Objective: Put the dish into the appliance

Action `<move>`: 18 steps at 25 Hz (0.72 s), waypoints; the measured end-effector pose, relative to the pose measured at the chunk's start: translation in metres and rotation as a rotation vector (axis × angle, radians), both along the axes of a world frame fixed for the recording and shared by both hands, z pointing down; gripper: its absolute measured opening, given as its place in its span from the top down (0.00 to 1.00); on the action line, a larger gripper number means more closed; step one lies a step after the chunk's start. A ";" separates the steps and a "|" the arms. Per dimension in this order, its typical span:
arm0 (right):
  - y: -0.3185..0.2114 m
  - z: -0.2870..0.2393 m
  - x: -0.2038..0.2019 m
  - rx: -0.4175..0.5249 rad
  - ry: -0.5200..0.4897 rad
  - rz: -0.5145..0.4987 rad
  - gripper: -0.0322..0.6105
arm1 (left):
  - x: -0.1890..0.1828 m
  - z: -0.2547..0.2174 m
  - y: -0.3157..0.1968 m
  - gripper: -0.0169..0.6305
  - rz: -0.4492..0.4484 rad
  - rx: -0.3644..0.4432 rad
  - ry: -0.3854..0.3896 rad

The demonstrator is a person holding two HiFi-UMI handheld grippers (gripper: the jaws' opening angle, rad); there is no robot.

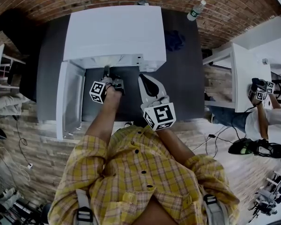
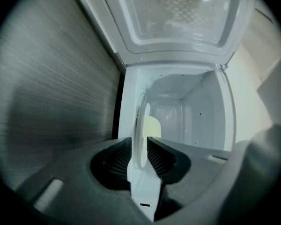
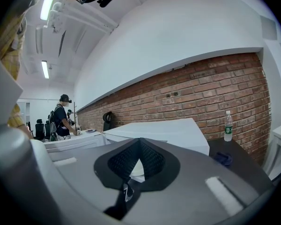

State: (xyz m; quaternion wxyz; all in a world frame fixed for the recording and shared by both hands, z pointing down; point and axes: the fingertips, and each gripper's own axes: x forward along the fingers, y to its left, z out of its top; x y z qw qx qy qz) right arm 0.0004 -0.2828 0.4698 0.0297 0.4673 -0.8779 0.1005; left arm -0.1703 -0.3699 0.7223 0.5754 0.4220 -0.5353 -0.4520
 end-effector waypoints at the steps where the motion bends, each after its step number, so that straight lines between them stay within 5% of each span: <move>1: 0.001 0.000 0.000 -0.001 -0.001 -0.001 0.95 | 0.000 -0.001 0.002 0.82 0.000 0.003 0.003; 7: 0.007 -0.002 -0.004 0.005 -0.007 -0.007 0.95 | 0.003 -0.014 0.014 0.82 0.004 0.021 0.019; 18: 0.024 -0.009 -0.012 0.019 -0.005 -0.022 0.95 | 0.014 -0.073 0.044 0.96 0.063 0.140 0.047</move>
